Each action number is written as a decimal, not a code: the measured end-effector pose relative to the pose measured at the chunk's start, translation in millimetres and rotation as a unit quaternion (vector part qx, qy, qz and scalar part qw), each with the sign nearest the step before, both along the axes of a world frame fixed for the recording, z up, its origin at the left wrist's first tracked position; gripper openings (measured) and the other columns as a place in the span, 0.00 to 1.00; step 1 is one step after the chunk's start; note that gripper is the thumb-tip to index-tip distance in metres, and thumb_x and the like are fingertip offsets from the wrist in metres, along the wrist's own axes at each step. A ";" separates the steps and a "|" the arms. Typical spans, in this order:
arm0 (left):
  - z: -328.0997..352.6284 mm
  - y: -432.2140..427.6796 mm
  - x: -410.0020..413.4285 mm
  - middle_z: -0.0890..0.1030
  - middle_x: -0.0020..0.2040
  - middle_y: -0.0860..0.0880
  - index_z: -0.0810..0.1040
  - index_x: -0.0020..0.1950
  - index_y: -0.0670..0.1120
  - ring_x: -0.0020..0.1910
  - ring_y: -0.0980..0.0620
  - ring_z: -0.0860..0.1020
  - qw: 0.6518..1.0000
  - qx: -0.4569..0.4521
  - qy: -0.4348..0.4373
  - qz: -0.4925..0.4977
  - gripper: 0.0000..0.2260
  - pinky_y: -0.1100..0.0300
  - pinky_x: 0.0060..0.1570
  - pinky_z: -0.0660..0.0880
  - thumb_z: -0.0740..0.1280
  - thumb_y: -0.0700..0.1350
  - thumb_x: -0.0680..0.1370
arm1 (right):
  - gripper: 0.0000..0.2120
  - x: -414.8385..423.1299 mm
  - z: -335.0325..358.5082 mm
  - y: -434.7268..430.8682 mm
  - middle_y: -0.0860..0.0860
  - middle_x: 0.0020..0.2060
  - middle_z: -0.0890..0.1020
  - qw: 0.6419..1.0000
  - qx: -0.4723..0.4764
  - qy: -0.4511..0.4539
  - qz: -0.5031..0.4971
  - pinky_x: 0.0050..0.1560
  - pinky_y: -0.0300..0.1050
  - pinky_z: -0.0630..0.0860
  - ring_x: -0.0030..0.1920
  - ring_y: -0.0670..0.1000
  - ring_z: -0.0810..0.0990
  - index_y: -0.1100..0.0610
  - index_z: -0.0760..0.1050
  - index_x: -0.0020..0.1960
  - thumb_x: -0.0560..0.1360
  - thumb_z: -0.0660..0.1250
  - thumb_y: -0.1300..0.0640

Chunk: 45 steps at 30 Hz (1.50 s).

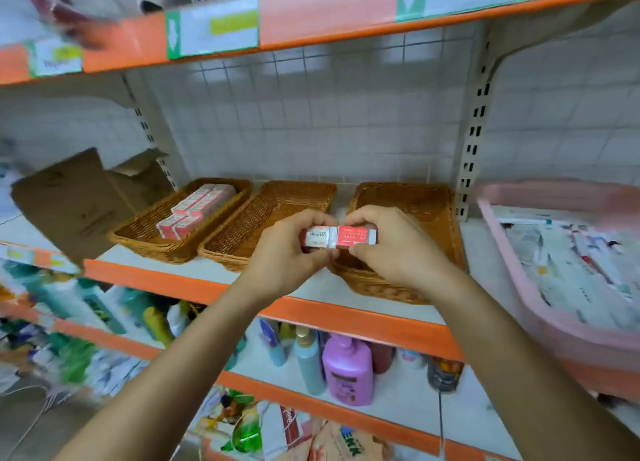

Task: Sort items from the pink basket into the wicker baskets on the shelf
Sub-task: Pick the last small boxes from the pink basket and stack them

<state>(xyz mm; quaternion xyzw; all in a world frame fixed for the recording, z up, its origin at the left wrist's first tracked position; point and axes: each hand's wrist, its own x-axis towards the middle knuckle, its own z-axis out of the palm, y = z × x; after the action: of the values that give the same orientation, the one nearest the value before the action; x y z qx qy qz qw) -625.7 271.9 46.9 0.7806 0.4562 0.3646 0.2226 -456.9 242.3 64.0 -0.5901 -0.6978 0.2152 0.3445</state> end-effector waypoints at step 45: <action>-5.5 229.8 -290.5 0.81 0.41 0.53 0.78 0.52 0.50 0.40 0.51 0.79 0.977 0.138 0.112 0.118 0.15 0.57 0.37 0.71 0.73 0.56 0.70 | 0.08 -316.8 -29.9 231.8 0.51 0.42 0.82 0.936 -0.084 0.333 -0.075 0.40 0.40 0.80 0.41 0.48 0.83 0.55 0.73 0.58 0.79 0.61 0.60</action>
<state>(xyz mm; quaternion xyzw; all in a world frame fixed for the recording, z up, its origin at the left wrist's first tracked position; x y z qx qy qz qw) -916.2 501.7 41.4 0.7806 0.5122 0.3578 0.0155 -773.7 474.1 34.1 -0.5620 -0.4764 0.4305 0.5215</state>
